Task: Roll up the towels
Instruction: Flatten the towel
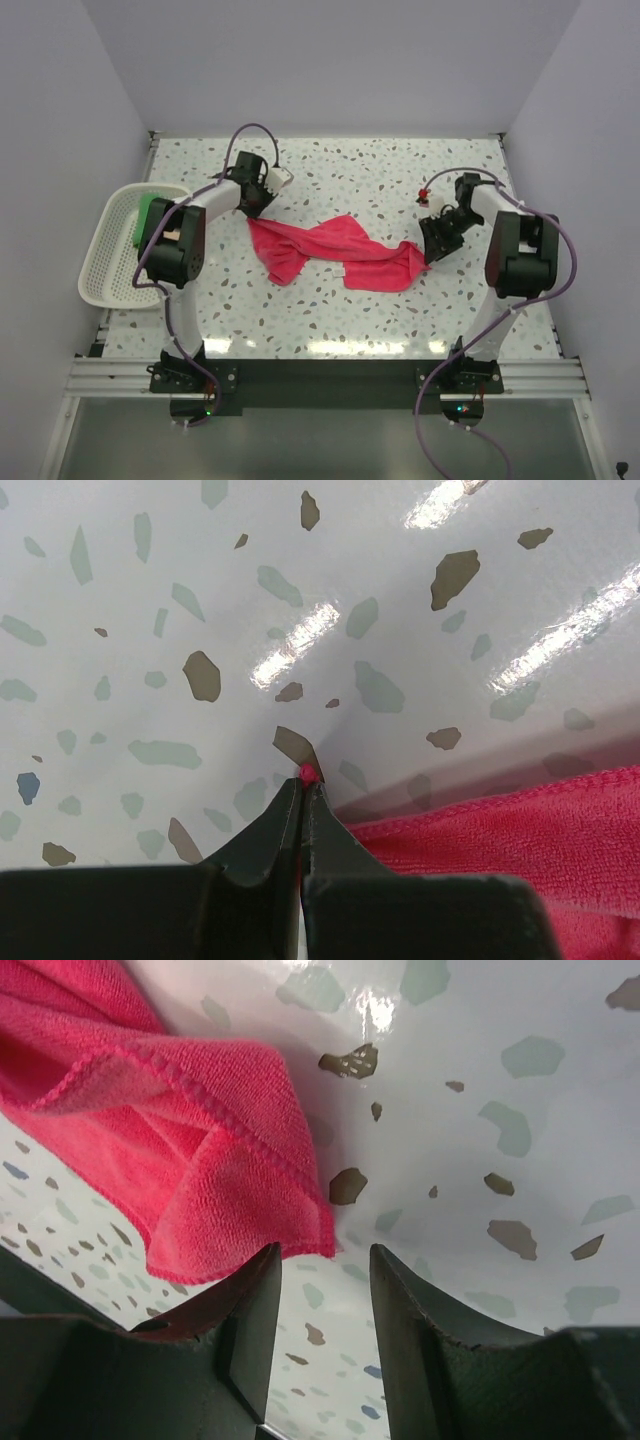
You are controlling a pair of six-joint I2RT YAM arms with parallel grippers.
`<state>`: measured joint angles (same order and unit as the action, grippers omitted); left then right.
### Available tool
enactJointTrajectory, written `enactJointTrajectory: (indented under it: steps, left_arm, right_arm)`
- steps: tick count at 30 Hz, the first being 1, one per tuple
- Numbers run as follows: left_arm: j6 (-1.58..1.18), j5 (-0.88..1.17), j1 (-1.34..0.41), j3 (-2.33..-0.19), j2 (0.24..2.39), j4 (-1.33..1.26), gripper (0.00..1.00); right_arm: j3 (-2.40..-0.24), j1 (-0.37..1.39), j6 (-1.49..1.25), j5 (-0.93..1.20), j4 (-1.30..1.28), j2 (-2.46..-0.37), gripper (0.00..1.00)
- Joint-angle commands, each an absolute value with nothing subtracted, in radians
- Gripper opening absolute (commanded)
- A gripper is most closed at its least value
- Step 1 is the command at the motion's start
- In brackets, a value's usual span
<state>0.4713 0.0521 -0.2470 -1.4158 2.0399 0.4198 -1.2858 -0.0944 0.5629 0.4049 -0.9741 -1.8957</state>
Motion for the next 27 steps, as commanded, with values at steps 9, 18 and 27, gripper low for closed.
enactJointTrajectory:
  steps: [9,18,27]
  left_arm:
    - [0.466,0.071,-0.242,-1.407,1.994,0.396,0.00]
    - [0.427,0.093,-0.232,-1.408,1.957,0.396,0.00]
    - [0.313,0.258,-0.109,-1.499,1.807,0.384,0.00]
  right_arm:
    - [-1.120,0.075,0.466,0.171,-0.750,-1.836,0.40]
    - [-1.060,0.086,0.506,0.094,-0.739,-1.801,0.00]
    - [-1.340,0.003,0.561,0.106,-0.790,-1.674,0.00]
